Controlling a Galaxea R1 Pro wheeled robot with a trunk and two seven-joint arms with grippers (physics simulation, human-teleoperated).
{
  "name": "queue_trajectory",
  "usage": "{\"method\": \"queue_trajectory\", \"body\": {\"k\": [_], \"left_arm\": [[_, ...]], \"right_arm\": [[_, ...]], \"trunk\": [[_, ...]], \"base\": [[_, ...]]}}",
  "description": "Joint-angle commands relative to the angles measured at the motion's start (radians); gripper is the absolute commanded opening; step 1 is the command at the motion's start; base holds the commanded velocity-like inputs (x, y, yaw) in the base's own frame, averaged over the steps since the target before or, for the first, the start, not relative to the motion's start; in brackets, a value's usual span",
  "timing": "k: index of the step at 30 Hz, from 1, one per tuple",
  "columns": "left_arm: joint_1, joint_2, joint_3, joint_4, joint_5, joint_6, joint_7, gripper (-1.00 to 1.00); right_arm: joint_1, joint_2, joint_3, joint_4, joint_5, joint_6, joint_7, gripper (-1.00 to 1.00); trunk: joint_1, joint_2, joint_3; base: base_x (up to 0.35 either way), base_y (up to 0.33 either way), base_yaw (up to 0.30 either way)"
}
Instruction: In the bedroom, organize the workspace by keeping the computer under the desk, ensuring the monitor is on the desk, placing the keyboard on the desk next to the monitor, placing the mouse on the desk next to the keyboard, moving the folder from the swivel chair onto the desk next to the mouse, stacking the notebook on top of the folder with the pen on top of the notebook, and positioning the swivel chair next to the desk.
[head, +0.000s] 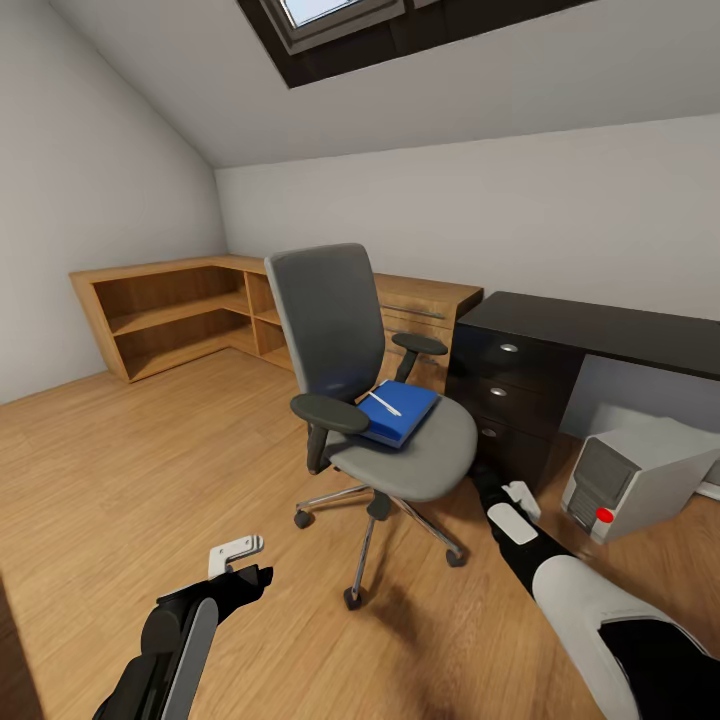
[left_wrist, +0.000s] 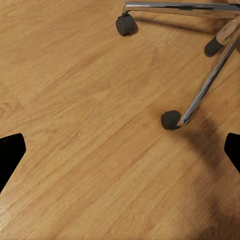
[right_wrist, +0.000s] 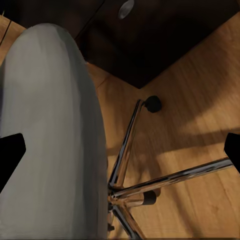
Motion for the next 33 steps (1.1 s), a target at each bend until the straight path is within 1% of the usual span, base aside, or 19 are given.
{"method": "queue_trajectory", "body": {"k": [1, 4, 8, 17, 23, 24, 28, 29, 30, 33], "left_arm": [[-0.001, -0.001, 0.001, -0.001, 0.011, 0.004, 0.007, 1.00], [-0.001, -0.001, 0.001, -0.001, 0.011, 0.004, 0.007, 1.00], [-0.001, -0.001, 0.001, -0.001, 0.011, 0.004, 0.007, 1.00], [-0.001, -0.001, 0.001, -0.001, 0.011, 0.004, 0.007, 1.00], [-0.001, -0.001, 0.001, -0.001, 0.011, 0.004, 0.007, 1.00], [-0.001, -0.001, 0.000, -0.001, 0.011, 0.004, 0.008, 1.00], [-0.001, -0.002, -0.011, 0.000, 0.011, 0.004, 0.009, 1.00], [-0.001, -0.002, -0.023, 0.006, 0.010, 0.003, 0.009, 1.00], [-0.001, -0.002, -0.026, 0.009, 0.010, 0.003, 0.009, 1.00], [-0.001, -0.002, -0.045, 0.016, 0.009, 0.002, 0.009, 1.00]], "right_arm": [[0.000, 0.001, 0.009, -0.001, -0.007, -0.004, -0.006, 1.00], [0.000, 0.007, 0.009, -0.001, -0.008, -0.001, -0.007, 1.00], [0.001, 0.012, 0.009, -0.001, -0.008, 0.035, -0.007, 1.00], [0.001, 0.014, 0.007, -0.001, -0.010, 0.136, -0.007, 1.00], [0.001, 0.015, 0.008, -0.001, -0.010, 0.171, -0.006, 1.00], [0.001, 0.018, 0.008, -0.001, -0.010, 0.176, -0.006, 1.00], [0.001, 0.029, 0.007, -0.002, -0.010, 0.184, -0.006, 1.00], [0.001, 0.034, 0.007, -0.002, -0.010, 0.187, -0.006, 1.00], [0.001, 0.036, 0.007, -0.001, -0.010, 0.188, -0.006, 1.00], [0.001, 0.053, 0.007, -0.001, -0.010, 0.191, -0.006, 1.00]], "trunk": [[0.000, 0.000, -0.001], [0.000, 0.000, -0.001], [0.000, 0.000, -0.001], [0.000, 0.000, -0.001], [0.000, 0.000, -0.001], [0.000, 0.000, -0.001], [0.000, 0.000, -0.001], [0.000, 0.000, -0.001], [0.000, 0.000, -0.001], [0.000, 0.000, -0.001]], "base": [[0.000, 0.000, 0.000], [0.000, 0.000, 0.000], [0.000, 0.000, 0.000], [0.000, 0.000, 0.000], [0.000, 0.000, 0.000], [0.000, 0.000, 0.000], [0.000, 0.000, 0.000], [0.000, 0.000, 0.000], [0.000, 0.000, 0.000], [0.000, 0.000, 0.000]]}}
